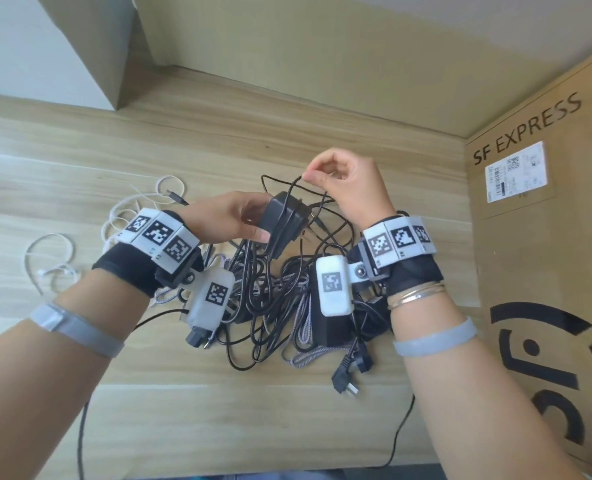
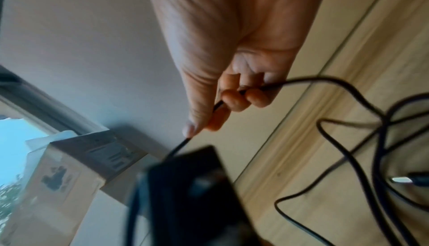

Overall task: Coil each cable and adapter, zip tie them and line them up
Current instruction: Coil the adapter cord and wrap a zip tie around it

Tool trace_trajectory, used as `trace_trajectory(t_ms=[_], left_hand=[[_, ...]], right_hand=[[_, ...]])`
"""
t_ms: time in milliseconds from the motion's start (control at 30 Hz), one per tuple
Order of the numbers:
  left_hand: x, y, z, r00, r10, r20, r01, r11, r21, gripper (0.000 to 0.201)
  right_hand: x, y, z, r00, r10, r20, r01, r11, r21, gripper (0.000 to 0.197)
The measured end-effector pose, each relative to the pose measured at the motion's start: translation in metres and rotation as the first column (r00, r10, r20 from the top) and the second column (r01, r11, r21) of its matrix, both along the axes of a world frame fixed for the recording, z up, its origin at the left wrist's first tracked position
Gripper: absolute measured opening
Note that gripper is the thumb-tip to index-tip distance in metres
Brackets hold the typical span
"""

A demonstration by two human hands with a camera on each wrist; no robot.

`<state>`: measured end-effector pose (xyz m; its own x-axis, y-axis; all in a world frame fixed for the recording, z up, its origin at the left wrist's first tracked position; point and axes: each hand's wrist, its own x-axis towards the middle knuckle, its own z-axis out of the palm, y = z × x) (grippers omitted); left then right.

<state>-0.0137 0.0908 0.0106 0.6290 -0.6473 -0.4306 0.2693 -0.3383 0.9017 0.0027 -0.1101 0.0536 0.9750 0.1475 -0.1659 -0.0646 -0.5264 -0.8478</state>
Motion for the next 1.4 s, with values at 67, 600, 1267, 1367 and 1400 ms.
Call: trace_trajectory(t_ms=[67,600,1267,1367,1400], left_hand=[[-0.001,-0.001,0.005,0.999,0.04,-0.024,-0.042,0.995,-0.088,0.045],[0.017,-0.012,0.008,0.785,0.597,-0.164,-0.618,0.739,-0.268,0.042],[0.007,-0.006,-0.006,0.964,0.165,0.207,-0.211,0.952,0.221,0.038],[0.004,-0.001,-0.01,0.977,0.12,0.174,-0.154,0.969,0.193,0.035],[0.003,0.001,-0.01,0.981,0.112,0.159,-0.14,0.974,0.18,0.034]], right_hand=[[-0.003,-0.002,-0.008,0.999,-0.014,-0.042,0.016,0.999,0.044,0.006],[-0.054,0.031,-0.052,0.994,0.075,-0.074,-0.086,0.983,-0.165,0.031],[-0.009,0.009,-0.002,0.98,0.154,0.126,-0.114,0.955,-0.275,0.005],[-0.006,0.008,-0.004,0.99,0.101,0.097,-0.078,0.974,-0.214,0.016],[-0.005,0.007,-0.005,0.993,0.088,0.079,-0.07,0.977,-0.201,0.018]])
